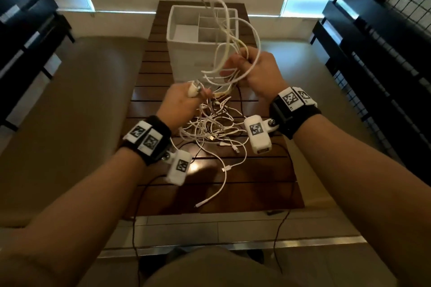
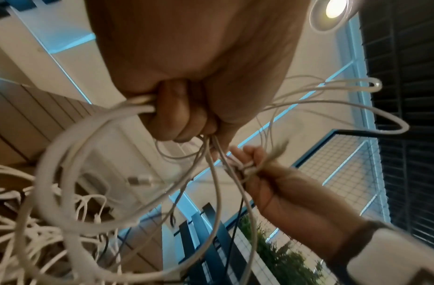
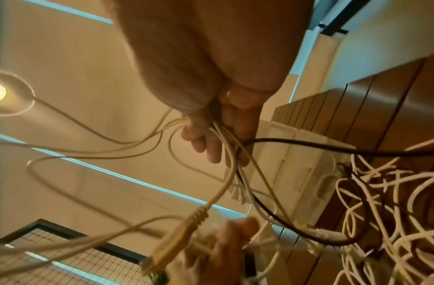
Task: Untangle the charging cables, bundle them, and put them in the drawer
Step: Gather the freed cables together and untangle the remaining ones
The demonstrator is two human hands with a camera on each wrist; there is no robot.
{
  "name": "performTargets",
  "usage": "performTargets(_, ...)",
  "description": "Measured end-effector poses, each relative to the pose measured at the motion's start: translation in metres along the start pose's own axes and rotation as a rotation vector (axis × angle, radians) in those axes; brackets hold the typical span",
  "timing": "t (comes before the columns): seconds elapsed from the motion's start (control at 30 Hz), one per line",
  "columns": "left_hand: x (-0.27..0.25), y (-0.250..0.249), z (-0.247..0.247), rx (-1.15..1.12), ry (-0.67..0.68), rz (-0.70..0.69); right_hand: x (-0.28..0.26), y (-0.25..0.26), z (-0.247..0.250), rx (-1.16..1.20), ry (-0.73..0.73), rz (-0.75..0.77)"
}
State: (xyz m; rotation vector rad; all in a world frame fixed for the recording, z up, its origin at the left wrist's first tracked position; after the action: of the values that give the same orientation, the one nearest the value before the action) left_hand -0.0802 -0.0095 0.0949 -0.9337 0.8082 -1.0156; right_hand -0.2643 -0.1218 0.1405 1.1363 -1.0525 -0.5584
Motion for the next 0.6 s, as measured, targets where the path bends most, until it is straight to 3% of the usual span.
performTargets(0.13,0.007,0.005,-0.012,-0.002,-0.108,0.007,-0.003,0.002,-0.008,0.094,-0.013,0.033)
performTargets(0.23,0.012,0.014,-0.001,-0.105,-0.209,0.065,-0.005,0.003,-0.003,0.202,-0.102,-0.027)
performTargets(0.4,0.005,0.003,-0.006,-0.206,-0.023,0.042,-0.010,0.001,-0.003,0.339,-0.132,-0.089)
performTargets(0.5,0.009,0.003,-0.003,-0.180,0.008,0.054,-0.011,0.003,-0.008,0.362,-0.128,-0.090)
performTargets(0.6,0.003,-0.001,-0.003,-0.072,0.122,0.053,-0.009,0.006,-0.008,0.330,-0.151,-0.065)
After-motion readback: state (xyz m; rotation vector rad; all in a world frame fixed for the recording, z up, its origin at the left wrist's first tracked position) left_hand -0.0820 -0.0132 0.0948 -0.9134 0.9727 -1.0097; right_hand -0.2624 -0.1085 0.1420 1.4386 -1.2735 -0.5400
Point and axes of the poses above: each hand's wrist, its own x-axis towards the middle knuckle, its own z-axis out of the back of the hand, y = z × x, the point moved 1 cm from there along x, towards the middle knuckle, and after that the axes turned 14 degrees about z, right-handed, at the moved point
